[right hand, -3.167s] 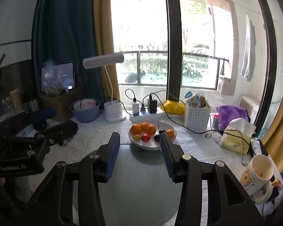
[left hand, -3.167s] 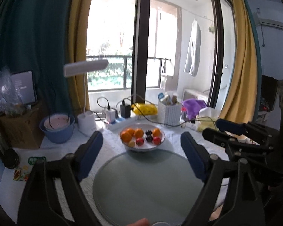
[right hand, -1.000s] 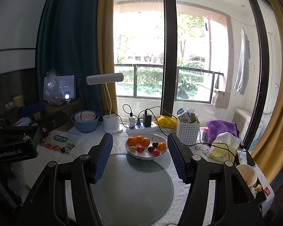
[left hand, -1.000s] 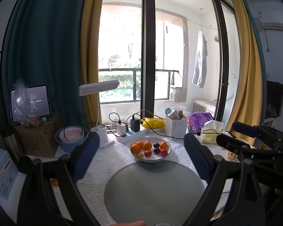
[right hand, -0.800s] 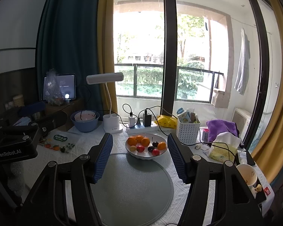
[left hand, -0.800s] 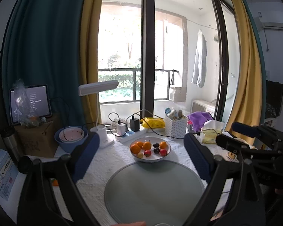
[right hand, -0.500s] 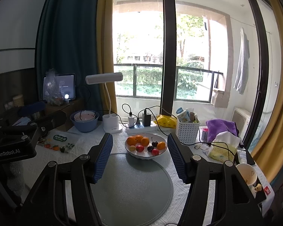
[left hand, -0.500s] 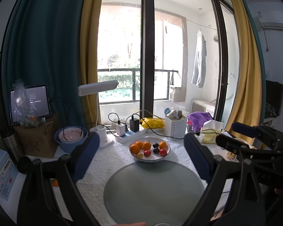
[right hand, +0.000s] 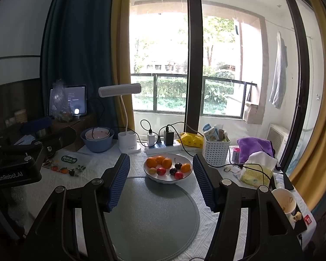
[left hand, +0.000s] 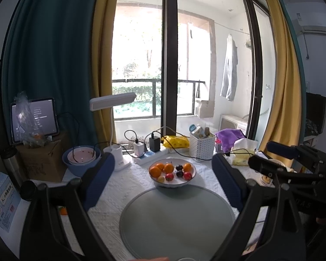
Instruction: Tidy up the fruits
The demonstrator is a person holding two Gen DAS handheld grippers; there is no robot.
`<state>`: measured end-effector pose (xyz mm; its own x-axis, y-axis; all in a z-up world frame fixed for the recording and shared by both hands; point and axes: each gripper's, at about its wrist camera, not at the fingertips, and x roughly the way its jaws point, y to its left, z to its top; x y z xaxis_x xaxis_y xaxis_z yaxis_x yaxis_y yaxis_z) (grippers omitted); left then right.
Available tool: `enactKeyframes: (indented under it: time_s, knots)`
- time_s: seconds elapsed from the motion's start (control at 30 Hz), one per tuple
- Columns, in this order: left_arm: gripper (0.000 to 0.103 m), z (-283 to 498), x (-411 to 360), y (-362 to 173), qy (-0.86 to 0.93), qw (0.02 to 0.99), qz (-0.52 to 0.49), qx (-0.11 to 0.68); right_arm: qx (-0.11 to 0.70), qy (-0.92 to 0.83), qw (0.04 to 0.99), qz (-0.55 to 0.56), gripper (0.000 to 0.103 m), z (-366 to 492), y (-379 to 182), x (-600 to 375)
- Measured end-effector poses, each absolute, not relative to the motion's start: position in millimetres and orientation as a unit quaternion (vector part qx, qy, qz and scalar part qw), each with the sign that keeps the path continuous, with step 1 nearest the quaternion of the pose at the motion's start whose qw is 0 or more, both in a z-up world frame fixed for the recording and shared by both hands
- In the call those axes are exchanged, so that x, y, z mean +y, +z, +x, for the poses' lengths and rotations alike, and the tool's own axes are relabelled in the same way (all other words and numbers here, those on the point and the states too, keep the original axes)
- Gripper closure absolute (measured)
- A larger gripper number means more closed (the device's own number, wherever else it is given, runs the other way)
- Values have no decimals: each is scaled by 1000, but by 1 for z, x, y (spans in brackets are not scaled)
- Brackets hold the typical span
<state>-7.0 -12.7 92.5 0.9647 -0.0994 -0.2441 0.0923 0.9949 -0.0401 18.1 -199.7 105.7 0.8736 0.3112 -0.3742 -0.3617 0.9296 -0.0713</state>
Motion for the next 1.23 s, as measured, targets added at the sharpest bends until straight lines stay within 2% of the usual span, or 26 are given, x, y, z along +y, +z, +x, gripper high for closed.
enactKeyframes:
  time_s: [1.23]
  knots:
    - [11, -7, -14, 90, -52, 991, -11, 123, 183, 173, 965, -69, 39, 17, 105, -200]
